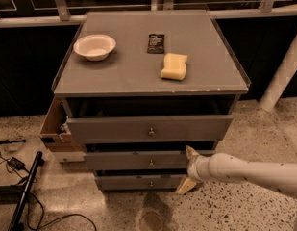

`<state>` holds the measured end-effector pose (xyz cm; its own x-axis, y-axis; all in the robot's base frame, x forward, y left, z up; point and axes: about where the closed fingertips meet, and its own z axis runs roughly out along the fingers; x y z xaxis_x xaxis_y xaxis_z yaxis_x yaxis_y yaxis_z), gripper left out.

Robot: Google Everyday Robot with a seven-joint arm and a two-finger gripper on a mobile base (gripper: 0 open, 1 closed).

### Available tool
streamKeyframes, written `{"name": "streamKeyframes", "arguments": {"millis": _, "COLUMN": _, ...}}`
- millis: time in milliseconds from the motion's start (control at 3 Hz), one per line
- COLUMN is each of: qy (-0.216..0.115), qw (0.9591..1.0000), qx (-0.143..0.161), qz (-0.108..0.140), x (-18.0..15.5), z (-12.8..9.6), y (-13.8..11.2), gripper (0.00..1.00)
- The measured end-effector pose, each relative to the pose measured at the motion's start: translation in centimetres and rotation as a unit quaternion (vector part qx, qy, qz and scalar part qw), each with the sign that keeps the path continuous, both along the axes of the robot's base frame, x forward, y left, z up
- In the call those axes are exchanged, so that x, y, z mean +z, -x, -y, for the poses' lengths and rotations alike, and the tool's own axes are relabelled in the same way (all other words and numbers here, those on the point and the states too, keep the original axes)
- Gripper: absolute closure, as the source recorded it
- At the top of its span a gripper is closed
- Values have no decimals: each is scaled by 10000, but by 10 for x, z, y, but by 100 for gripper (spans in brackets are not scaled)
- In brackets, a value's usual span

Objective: Open middle drawer

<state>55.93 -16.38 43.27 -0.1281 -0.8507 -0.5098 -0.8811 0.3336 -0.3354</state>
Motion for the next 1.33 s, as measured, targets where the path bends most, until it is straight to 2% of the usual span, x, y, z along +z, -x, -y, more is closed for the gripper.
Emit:
{"name": "streamKeyframes", "arguments": {"millis": 333, "qy": 30, "qw": 10000, "qx": 58, "qz": 32, "x": -5, "z": -6, "y": -15, "gripper": 0}}
{"name": "streamKeyframes", "arguments": {"millis": 667, "qy": 69, "qw": 9999, "qx": 139, "qz": -38, "x": -13, "z": -12, "y": -32, "gripper": 0}}
{"name": "streamKeyframes", "arguments": {"millis": 1000, "qy": 165, "qw": 9992, "qx": 217, "qz": -308, "x": -36, "z": -21, "y": -65, "gripper": 0}}
{"name": "streamKeyframes", "arguments": {"millis": 1333, "qy": 175, "qw": 9990, "qx": 220, "qz": -348, "x": -37, "z": -22, "y": -64, "gripper": 0}}
